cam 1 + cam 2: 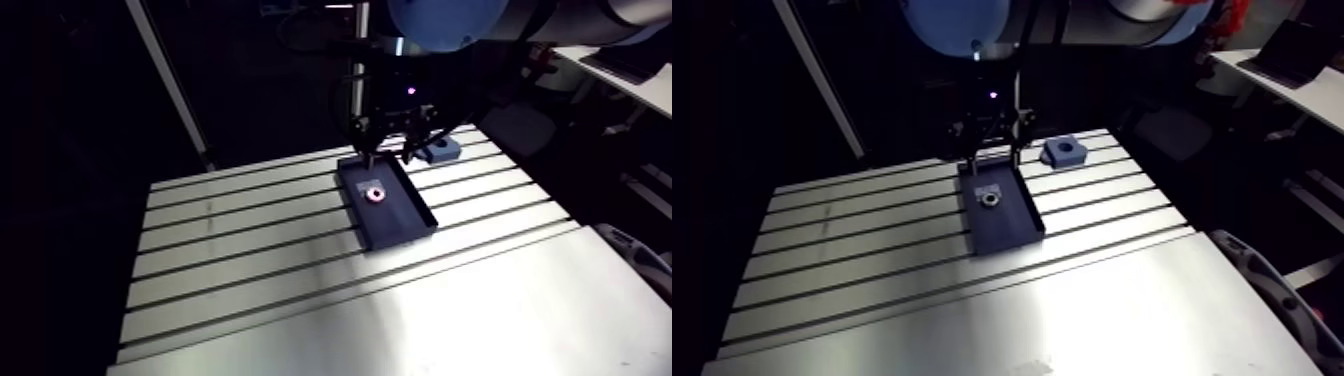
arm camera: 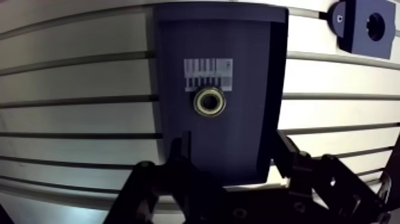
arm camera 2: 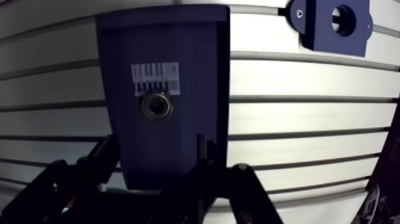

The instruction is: Pick up the bearing and press it into the housing until flush.

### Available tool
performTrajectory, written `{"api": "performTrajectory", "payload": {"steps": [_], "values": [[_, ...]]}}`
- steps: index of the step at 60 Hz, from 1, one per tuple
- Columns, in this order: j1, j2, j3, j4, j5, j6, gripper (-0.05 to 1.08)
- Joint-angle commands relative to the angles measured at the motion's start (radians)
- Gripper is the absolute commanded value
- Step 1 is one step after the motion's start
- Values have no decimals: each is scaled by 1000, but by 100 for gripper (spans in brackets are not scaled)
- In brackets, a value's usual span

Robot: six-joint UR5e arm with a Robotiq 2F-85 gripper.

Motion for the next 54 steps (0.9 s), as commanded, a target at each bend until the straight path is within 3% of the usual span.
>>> {"api": "performTrajectory", "payload": {"steps": [1, 43, 54], "values": [[2, 26, 10, -10, 8, -2, 26], [11, 64, 21, -49, 12, -25, 29], [10, 79, 31, -102, 12, -31, 31]]}}
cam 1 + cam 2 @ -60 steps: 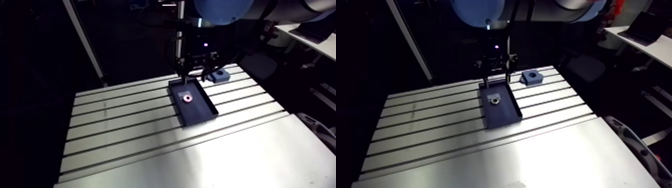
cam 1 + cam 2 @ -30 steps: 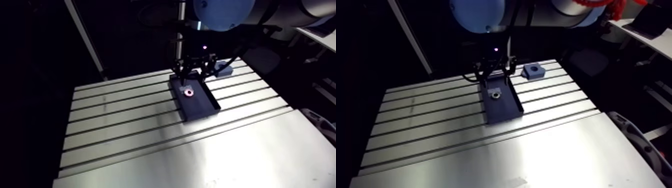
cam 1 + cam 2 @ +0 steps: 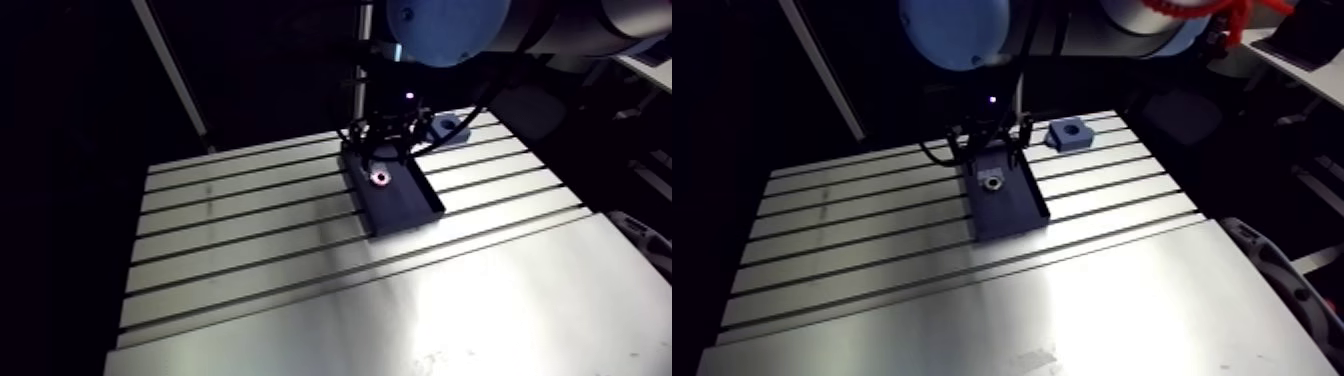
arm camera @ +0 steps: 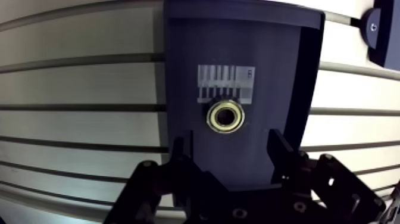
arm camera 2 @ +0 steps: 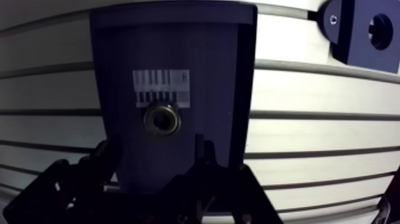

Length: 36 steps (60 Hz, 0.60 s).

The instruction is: Pick up the bearing and press it into the housing until flush.

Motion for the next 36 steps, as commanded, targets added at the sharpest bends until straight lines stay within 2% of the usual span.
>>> {"api": "performTrajectory", "payload": {"steps": [1, 36], "values": [[0, 22, 12, -56, 0, -12, 31], [10, 36, 28, -78, -2, -32, 33]]}}
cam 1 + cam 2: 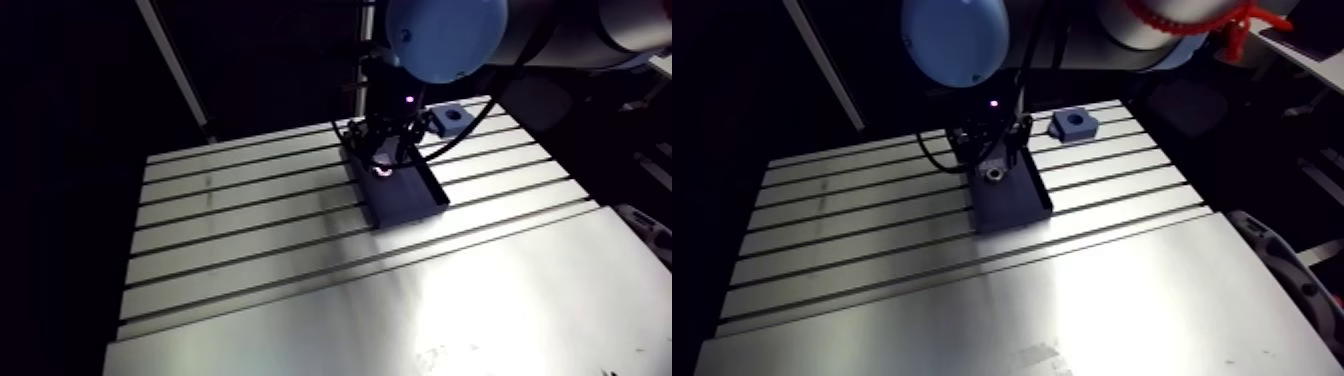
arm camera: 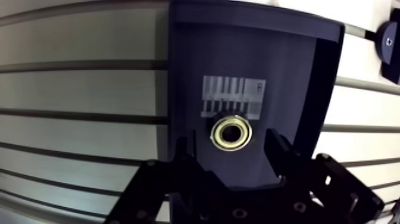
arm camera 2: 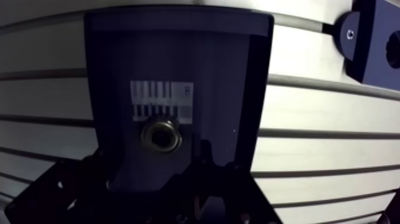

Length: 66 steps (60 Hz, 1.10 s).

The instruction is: Pick up the bearing and press it into the housing until flush.

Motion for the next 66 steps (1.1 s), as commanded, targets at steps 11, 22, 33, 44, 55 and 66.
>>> {"api": "performTrajectory", "payload": {"steps": [11, 22, 33, 44, 55, 66], "values": [[4, 10, 1, -28, -1, -1, 34], [4, 11, 1, -30, -3, -1, 34], [4, 13, 1, -32, -3, -2, 35], [4, 20, 2, -32, -6, -1, 35], [4, 20, 1, -32, -7, -1, 37], [4, 20, 1, -30, -7, -1, 40]]}}
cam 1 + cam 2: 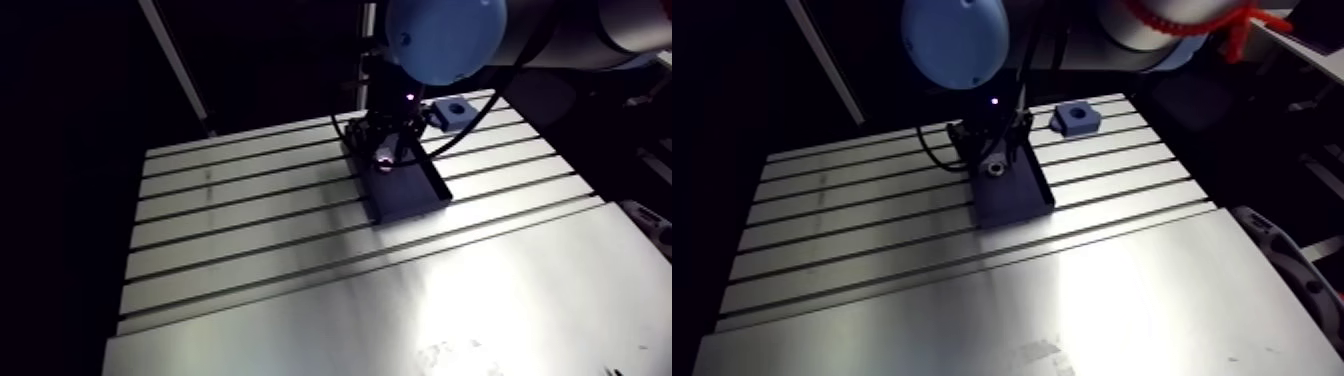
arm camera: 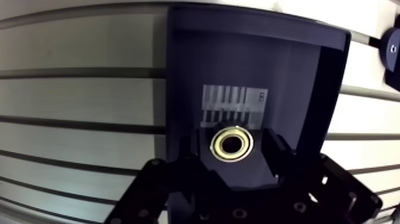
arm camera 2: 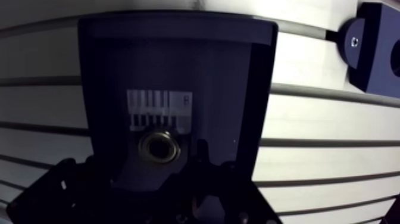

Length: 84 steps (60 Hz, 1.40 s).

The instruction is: Pick up the bearing and press it into the housing until flush.

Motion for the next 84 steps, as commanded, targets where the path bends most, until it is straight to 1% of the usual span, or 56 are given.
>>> {"api": "performTrajectory", "payload": {"steps": [1, 4, 17, 43, 47, 84], "values": [[0, 1, -1, 1, -1, 0, 40], [0, -1, -2, 1, 3, 2, 40], [0, -2, -1, 2, 5, 2, 43], [0, -1, -1, 2, 1, 2, 46], [0, 0, -1, 2, -1, 2, 47], [0, 4, -1, 4, 2, 2, 49]]}}
